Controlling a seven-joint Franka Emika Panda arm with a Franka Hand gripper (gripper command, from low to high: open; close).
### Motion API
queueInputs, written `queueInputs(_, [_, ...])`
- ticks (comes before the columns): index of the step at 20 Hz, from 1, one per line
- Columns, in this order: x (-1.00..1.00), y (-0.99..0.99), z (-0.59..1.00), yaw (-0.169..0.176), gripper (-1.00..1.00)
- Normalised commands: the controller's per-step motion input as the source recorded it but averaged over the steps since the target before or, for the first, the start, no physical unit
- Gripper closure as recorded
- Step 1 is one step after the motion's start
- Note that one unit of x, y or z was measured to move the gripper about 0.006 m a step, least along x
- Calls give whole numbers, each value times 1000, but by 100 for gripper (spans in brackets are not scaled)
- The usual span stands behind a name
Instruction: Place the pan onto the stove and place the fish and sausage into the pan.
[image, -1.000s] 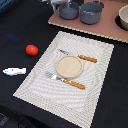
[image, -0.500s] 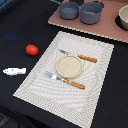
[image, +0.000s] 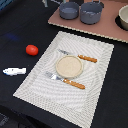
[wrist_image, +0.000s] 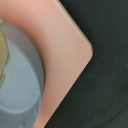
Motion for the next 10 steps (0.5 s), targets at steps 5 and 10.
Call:
queueInputs(5, [9,-1000,55,0,-100])
queueInputs(10, [0,-1000,31,0,-100])
